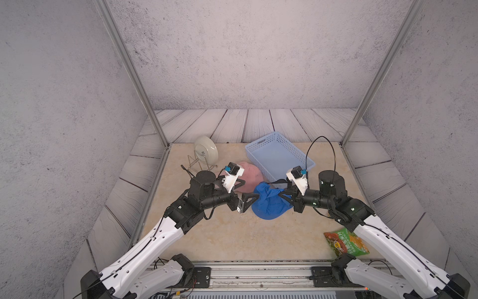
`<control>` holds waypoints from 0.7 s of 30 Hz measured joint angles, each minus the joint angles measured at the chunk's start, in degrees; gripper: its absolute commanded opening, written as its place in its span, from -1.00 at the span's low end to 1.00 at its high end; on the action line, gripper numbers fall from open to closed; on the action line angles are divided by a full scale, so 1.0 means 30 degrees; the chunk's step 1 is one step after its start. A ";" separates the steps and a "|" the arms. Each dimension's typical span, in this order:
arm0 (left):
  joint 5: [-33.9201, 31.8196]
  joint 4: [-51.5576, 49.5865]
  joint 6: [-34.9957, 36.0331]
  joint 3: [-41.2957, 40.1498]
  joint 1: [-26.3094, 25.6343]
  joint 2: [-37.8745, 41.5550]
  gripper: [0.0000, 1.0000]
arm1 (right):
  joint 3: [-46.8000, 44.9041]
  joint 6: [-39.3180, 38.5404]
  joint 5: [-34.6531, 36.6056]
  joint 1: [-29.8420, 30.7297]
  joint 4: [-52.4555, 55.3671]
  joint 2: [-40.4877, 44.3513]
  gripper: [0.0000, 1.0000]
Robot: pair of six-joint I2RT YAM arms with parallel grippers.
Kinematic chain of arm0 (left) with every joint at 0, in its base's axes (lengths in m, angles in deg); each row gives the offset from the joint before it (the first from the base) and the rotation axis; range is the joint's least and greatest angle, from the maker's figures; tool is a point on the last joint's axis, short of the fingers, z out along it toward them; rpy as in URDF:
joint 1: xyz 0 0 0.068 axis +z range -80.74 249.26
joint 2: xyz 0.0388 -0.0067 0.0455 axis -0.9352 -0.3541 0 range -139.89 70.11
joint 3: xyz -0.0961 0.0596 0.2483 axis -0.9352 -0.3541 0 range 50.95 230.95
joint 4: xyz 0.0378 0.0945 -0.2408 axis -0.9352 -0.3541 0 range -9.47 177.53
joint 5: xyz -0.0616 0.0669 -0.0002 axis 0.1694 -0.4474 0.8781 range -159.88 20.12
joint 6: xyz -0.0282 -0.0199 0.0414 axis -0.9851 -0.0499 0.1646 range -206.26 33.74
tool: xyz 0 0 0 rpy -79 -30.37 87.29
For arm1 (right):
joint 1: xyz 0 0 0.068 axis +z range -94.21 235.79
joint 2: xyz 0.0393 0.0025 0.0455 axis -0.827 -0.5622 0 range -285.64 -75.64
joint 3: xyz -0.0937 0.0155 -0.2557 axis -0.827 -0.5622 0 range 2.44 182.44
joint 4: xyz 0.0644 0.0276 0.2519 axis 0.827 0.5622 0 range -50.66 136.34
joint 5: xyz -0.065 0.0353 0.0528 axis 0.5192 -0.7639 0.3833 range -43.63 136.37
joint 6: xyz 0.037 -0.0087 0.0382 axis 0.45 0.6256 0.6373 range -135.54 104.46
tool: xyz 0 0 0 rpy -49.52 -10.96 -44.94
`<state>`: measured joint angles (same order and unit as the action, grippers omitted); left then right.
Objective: Turn the baseball cap inside out
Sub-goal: Turn over the baseball cap.
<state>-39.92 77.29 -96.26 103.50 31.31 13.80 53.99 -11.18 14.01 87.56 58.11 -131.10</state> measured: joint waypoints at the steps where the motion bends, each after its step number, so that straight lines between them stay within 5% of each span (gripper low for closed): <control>1: 0.0175 -0.0073 0.0313 0.0153 0.0000 -0.0219 1.00 | 0.0153 -0.0015 -0.0029 0.0000 0.0240 -0.0131 -1.00; 8: 0.1355 -0.0816 0.2302 0.1792 -0.0058 -0.2084 0.66 | 0.0823 0.0029 -0.0772 0.0000 0.1807 -0.0816 -1.00; 14: 0.1086 -0.0998 0.3344 0.1814 -0.1275 -0.2652 0.99 | 0.2062 0.0991 -0.1260 0.0000 0.3162 -0.1625 -1.00; 21: 0.0015 -0.0794 0.4051 0.1719 -0.1610 -0.3242 0.99 | 0.2841 0.1967 -0.1887 0.0000 0.4809 -0.1741 -1.00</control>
<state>-39.88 74.90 -84.11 108.66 26.48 4.07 62.52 -5.27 8.35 87.56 72.53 -136.32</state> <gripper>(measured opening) 0.988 0.061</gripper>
